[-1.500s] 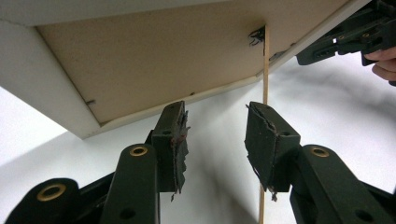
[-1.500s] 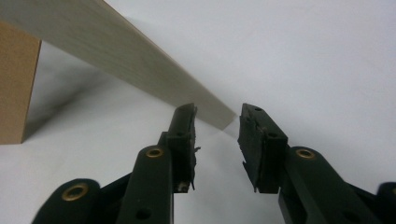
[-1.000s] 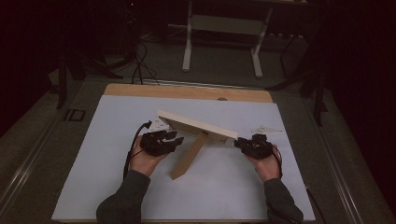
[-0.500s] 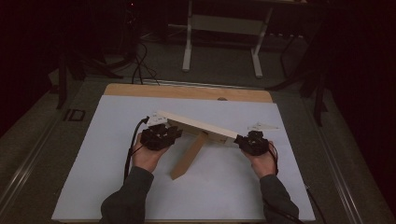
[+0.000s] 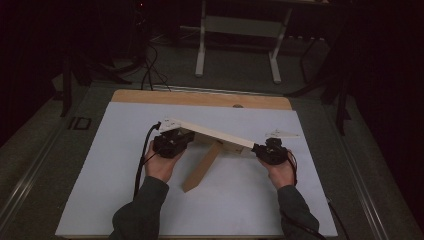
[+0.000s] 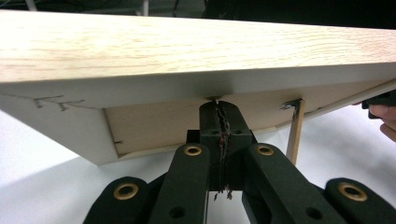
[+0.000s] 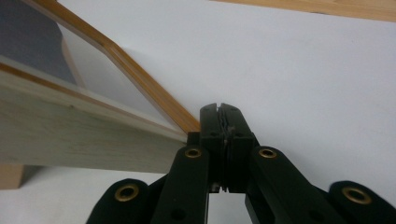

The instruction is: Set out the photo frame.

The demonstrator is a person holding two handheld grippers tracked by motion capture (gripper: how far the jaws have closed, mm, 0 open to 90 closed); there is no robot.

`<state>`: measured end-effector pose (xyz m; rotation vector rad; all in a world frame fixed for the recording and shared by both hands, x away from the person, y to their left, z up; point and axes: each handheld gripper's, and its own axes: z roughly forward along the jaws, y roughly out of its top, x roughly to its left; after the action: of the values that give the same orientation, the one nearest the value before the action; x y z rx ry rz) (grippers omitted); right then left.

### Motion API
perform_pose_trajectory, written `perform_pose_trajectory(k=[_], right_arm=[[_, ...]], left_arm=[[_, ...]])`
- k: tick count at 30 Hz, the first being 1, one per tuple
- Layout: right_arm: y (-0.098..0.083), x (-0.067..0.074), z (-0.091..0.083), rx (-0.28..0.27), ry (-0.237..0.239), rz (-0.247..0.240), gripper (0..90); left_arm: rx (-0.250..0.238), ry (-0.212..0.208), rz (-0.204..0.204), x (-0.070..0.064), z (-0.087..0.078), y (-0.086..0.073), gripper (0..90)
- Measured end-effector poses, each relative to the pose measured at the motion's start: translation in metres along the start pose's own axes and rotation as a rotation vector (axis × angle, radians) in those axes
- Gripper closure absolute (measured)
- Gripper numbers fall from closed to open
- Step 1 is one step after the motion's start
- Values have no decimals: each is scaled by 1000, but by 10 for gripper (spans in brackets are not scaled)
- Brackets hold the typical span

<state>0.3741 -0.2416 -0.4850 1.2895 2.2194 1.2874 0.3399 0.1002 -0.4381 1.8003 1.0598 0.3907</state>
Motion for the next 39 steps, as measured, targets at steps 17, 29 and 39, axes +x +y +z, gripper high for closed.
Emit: perform_pose_trajectory(k=[17,29,39], right_arm=[[5,1,-8,-29,25,12,881],[10,4,-11,-47,42,9,896],[11,7,-13,-56,54,2,897]], left_arm=[[-6,-6,-4,-9,4,6,900],[-2,-6,-3,-12,6,9,899],[1,-23,7,-21,11,12,898]])
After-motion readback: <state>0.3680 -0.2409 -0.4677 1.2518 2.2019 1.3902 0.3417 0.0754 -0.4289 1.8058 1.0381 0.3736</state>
